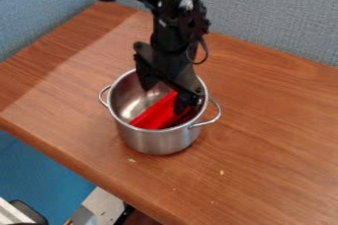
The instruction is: Move the red object from the metal pot to the table
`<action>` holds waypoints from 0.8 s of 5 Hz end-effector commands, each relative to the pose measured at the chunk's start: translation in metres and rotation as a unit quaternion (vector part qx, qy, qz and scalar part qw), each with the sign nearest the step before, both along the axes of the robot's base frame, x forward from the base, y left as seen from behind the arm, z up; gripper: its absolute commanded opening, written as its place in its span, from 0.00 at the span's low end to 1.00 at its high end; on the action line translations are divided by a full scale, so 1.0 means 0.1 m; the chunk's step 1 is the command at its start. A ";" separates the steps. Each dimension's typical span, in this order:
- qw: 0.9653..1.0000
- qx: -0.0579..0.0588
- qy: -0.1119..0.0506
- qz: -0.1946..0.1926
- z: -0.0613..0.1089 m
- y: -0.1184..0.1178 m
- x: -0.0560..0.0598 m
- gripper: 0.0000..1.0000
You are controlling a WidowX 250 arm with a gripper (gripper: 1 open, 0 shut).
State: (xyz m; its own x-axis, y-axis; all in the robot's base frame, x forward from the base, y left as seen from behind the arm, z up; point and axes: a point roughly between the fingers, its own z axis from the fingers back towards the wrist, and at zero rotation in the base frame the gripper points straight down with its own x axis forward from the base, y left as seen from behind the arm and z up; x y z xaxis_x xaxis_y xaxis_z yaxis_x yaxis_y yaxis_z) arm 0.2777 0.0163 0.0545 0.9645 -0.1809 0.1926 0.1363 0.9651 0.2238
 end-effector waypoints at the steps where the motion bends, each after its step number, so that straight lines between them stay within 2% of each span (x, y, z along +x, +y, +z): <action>1: 1.000 -0.008 -0.012 0.008 0.05 -0.02 0.05 1.00; 3: 0.999 -0.024 -0.003 0.037 -0.18 -0.19 0.13 1.00; 4: 0.998 -0.025 -0.002 0.066 -0.23 -0.20 0.16 0.00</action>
State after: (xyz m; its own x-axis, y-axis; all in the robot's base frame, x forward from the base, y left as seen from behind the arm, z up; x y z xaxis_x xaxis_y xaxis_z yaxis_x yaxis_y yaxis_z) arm 0.2875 -0.0004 0.0271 0.9831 -0.0312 0.1806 -0.0006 0.9848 0.1737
